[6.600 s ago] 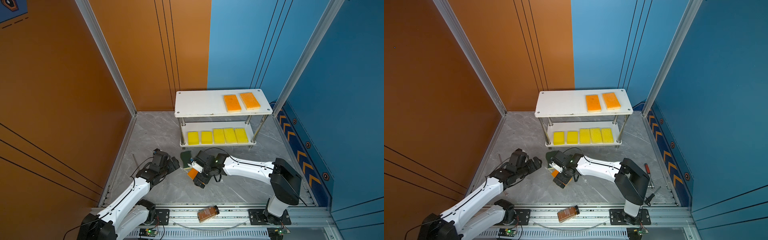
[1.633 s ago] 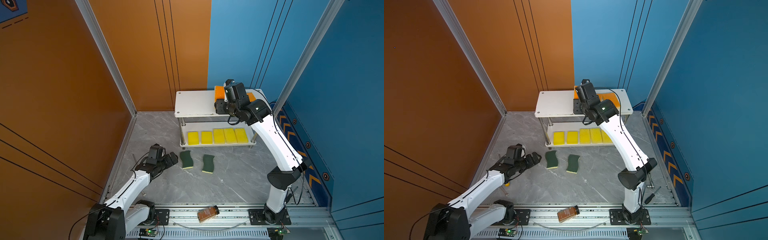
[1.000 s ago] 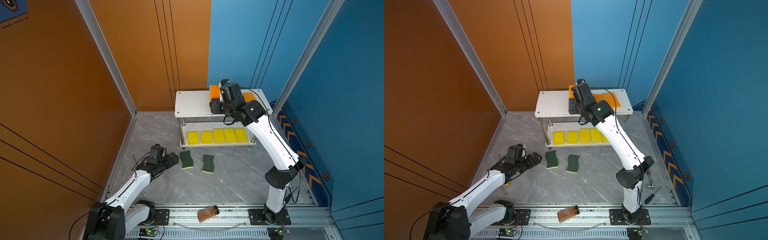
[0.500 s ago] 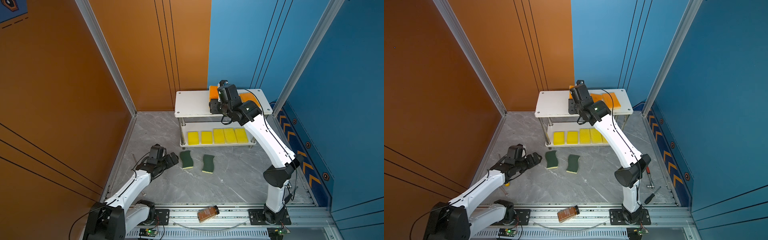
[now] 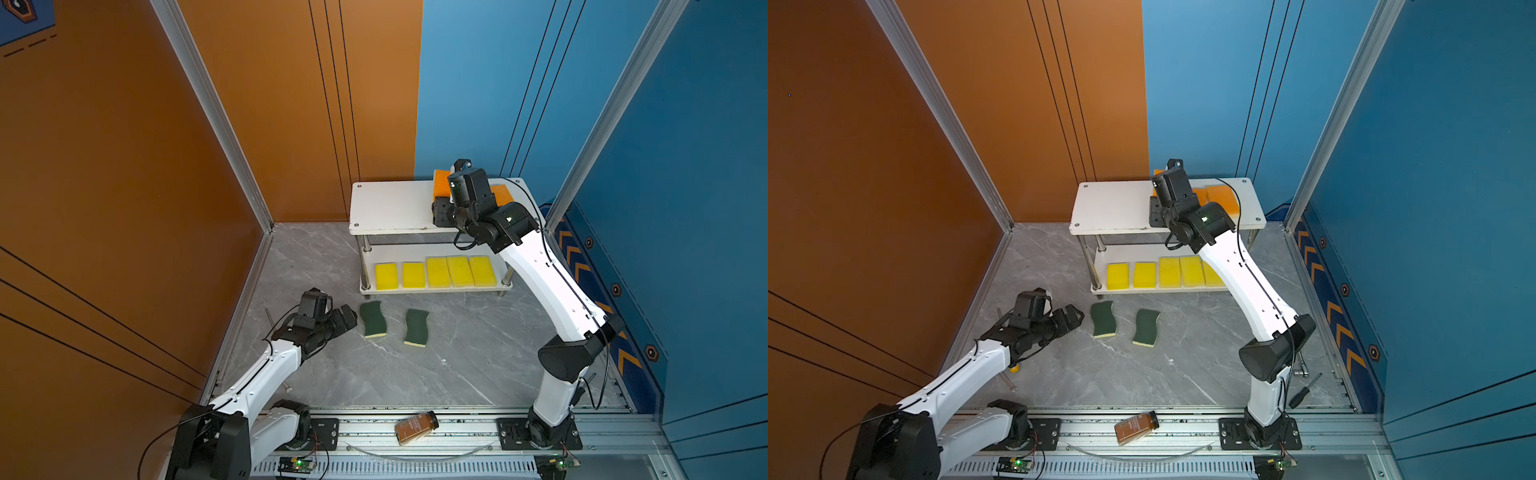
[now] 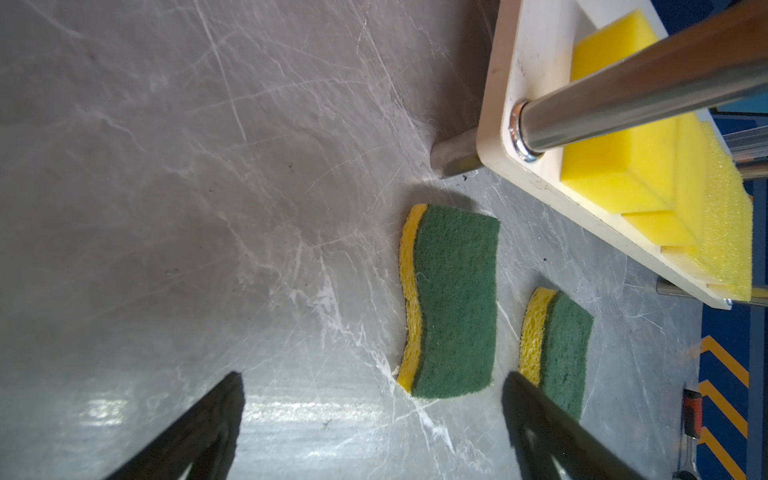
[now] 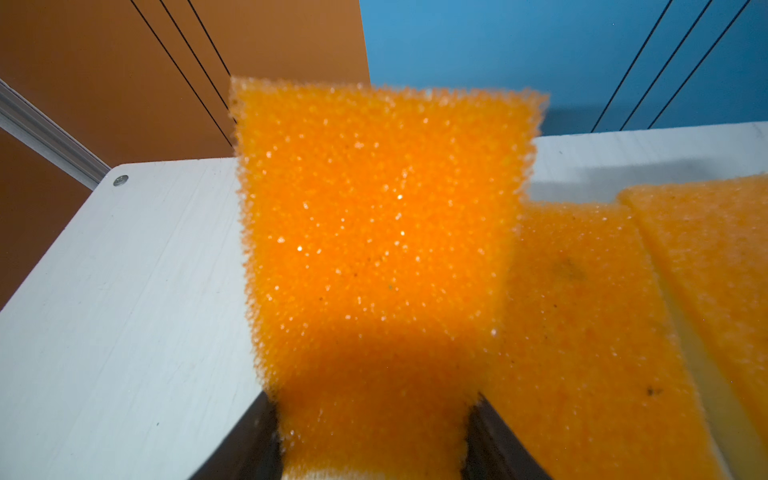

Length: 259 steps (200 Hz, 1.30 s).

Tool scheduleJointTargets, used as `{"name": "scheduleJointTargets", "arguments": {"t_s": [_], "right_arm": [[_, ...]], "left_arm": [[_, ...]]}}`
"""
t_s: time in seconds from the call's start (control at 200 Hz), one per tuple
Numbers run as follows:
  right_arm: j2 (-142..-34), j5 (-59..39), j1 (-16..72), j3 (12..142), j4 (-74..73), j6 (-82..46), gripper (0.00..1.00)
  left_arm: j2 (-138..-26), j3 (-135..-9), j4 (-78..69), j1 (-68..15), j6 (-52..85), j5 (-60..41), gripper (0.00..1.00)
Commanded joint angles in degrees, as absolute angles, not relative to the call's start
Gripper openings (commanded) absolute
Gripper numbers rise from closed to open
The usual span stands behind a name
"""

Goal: Place and organize the cleaning sponges onto the shelf
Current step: 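Position the held orange sponge above the top shelf beside the two orange sponges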

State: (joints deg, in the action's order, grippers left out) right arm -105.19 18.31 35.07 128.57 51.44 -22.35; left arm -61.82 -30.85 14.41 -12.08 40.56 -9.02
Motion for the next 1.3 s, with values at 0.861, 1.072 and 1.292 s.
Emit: {"name": "scheduleJointTargets", "arguments": {"t_s": [0.861,1.072,1.292], "right_arm": [[-103.62,23.63,34.8,127.79,56.16,-21.01,0.64],[-104.23,24.5,34.75,127.79,56.85,-21.18,0.64],[-105.11,24.87,34.72,127.88,57.05,-21.26,0.66]], "left_arm": [[-61.37,-32.02,15.12,-12.38,41.13,-7.47,0.98],[-61.52,-32.08,15.07,-12.39,41.13,-7.51,0.98],[-61.52,-32.08,15.41,-12.39,41.13,-7.47,0.98]]}}
